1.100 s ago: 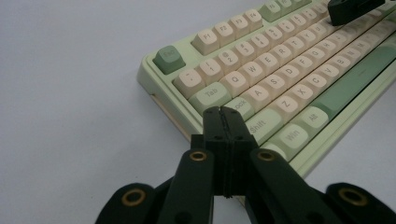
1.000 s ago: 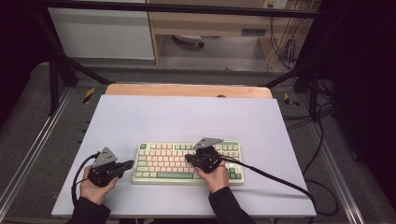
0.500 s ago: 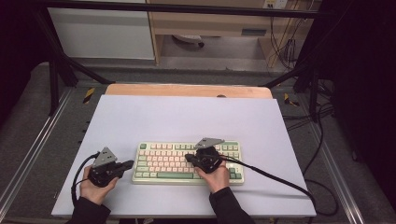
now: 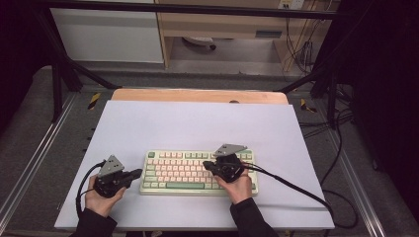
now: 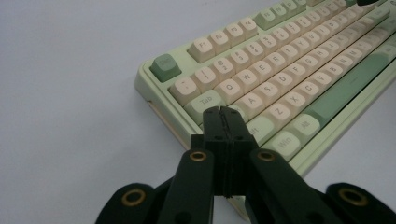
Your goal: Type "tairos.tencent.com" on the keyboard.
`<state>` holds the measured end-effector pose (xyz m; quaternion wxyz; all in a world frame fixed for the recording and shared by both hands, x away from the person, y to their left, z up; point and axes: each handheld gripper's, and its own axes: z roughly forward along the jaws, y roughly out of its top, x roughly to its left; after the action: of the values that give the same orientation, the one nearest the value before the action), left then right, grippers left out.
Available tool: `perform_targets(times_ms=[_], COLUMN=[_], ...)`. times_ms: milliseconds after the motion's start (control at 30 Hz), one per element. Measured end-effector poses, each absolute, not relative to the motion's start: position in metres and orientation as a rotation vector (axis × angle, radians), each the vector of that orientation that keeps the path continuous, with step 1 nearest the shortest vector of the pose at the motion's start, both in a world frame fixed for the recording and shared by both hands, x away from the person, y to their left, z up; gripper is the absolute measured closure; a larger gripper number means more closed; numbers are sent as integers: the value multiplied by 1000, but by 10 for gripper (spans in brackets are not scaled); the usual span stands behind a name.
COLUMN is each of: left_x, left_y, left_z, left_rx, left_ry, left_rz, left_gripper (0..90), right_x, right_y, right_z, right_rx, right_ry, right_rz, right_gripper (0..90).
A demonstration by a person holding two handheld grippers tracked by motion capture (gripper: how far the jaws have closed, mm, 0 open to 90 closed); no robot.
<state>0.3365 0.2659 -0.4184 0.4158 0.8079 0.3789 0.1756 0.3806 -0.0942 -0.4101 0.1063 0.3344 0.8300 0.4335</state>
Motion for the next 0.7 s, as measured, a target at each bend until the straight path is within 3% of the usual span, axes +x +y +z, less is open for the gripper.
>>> perform_targets(times_ms=[700], left_x=[345], left_y=[233], left_z=[-404], left_rx=[2051], left_ry=[900], left_rz=[450], left_gripper=[898], right_x=[364], right_y=[-145], right_z=[-416], right_rx=[1017], right_ry=[2426], right_rz=[1270], right_gripper=[900])
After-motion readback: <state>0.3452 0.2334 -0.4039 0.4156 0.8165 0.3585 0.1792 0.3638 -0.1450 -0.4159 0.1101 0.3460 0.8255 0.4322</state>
